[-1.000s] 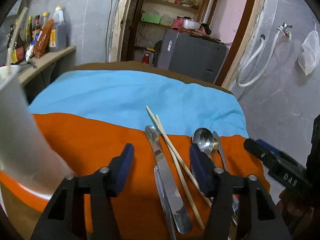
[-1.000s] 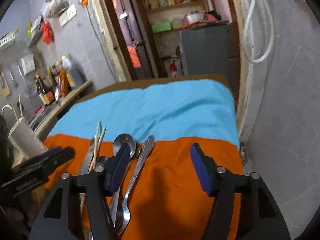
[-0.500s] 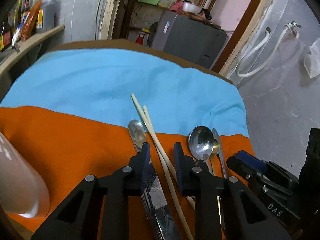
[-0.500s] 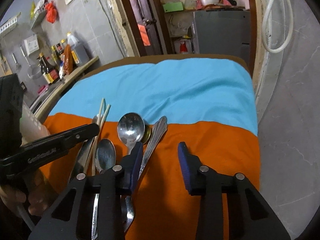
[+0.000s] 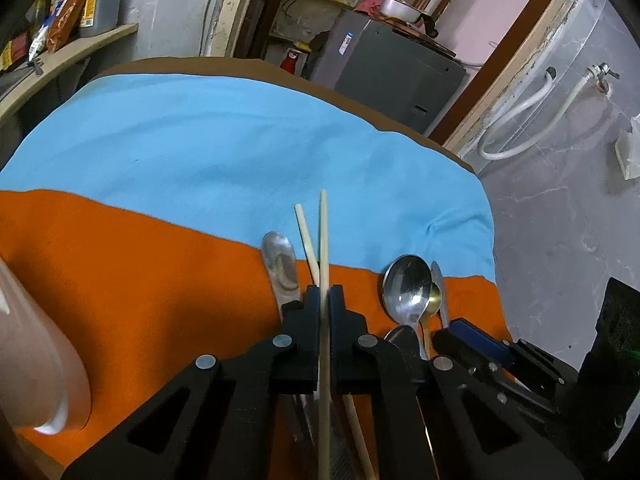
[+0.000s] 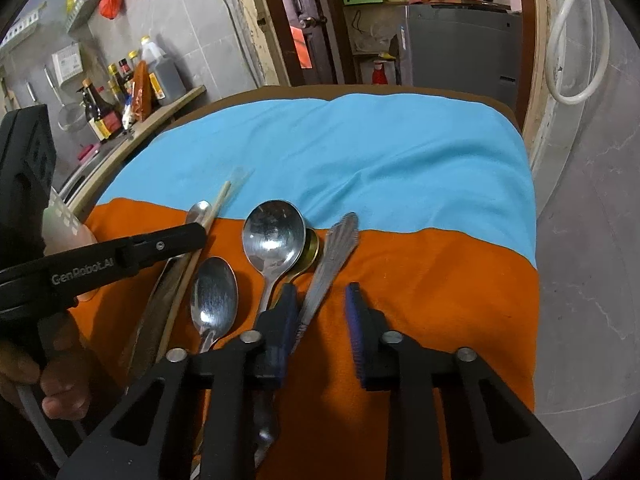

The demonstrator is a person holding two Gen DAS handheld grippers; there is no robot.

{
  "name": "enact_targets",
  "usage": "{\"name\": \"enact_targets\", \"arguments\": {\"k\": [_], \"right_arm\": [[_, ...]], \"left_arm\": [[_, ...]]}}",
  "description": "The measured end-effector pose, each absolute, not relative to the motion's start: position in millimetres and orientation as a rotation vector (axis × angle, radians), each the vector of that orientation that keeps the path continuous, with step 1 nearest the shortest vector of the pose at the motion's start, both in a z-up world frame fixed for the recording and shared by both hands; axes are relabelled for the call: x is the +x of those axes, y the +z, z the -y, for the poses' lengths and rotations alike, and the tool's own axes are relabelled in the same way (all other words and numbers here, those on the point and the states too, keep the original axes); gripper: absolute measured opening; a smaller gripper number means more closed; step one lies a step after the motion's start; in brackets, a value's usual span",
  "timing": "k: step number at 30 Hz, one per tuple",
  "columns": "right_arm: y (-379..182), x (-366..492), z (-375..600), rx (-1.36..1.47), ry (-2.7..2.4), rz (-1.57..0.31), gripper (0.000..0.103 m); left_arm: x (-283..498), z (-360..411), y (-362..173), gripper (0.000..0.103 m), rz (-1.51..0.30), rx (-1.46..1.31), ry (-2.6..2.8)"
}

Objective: Organize utensils
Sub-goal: 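Grasp a wooden chopstick with the left gripper while the right gripper grasps a fork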

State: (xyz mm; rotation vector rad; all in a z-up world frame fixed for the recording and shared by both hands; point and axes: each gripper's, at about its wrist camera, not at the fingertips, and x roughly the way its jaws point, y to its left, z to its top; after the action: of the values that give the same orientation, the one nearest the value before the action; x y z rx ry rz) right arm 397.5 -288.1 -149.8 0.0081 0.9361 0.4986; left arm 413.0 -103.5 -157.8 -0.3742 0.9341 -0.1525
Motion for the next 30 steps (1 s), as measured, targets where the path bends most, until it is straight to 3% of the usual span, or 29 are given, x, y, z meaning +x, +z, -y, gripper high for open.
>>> {"name": "enact_targets", "arguments": {"k": [19, 30], "right_arm": [[-148.2, 386.9, 294.1, -0.023, 0.4, -0.948, 0.008], [-149.1, 395.4, 276.2, -0.066, 0.31, -0.966, 0.017]], "left_arm": [[375.2, 99.4, -155.9, 0.002, -0.916, -0.235, -0.02], [396.1, 123.2, -167.5, 0.004, -1.002, -0.039, 0.032]]}}
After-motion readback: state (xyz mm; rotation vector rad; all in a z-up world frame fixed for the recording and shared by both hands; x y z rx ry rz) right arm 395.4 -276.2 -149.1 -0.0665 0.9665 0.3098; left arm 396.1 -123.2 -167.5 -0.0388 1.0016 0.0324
